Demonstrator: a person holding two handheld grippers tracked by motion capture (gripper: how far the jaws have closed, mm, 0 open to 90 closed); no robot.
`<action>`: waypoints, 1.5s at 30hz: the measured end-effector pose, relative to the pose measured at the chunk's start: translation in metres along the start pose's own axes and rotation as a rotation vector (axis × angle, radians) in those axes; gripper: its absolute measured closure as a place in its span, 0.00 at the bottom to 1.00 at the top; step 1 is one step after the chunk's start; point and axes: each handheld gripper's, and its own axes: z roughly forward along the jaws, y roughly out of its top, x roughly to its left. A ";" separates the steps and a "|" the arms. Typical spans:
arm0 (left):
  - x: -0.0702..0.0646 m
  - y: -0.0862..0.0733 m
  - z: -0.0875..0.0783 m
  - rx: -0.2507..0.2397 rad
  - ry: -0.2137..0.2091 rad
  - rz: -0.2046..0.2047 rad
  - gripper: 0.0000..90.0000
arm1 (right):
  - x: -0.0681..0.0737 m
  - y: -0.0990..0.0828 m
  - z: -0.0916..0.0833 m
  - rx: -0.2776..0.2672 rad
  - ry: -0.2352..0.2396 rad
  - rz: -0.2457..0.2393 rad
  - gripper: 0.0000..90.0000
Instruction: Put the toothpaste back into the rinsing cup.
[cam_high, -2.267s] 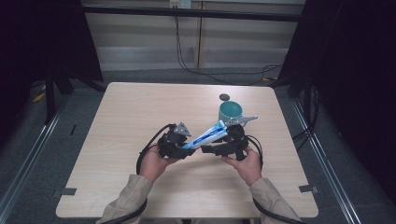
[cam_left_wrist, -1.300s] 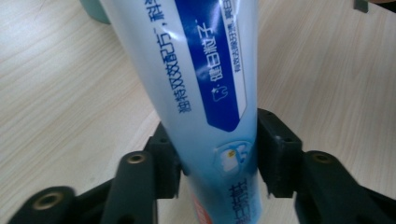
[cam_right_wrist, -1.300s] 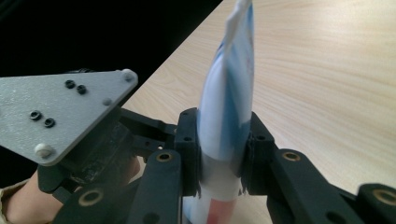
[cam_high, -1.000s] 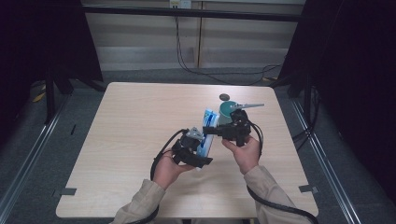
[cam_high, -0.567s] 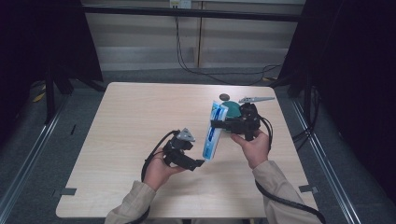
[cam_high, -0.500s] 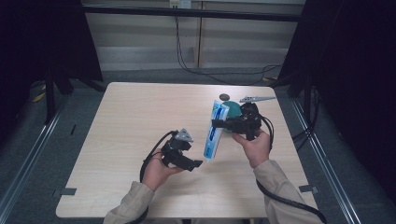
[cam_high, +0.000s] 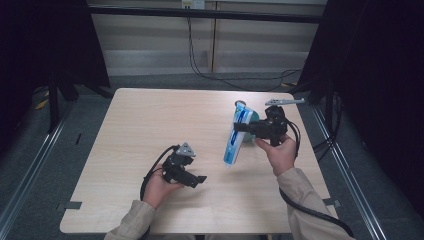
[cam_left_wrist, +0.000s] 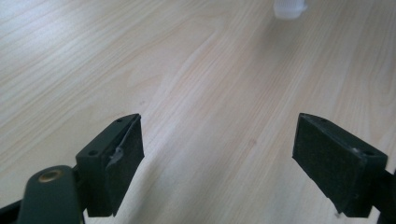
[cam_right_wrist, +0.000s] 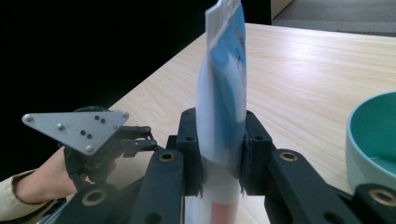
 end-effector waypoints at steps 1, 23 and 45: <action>0.000 -0.001 0.000 0.003 -0.001 -0.001 0.18 | -0.001 0.001 0.000 0.000 -0.004 0.001 0.82; 0.001 -0.025 0.008 0.046 0.061 0.018 0.17 | -0.014 0.015 -0.013 -0.014 -0.056 -0.003 0.82; 0.001 -0.035 0.010 0.018 0.081 0.040 0.13 | -0.019 0.032 -0.019 -0.023 -0.100 -0.021 0.82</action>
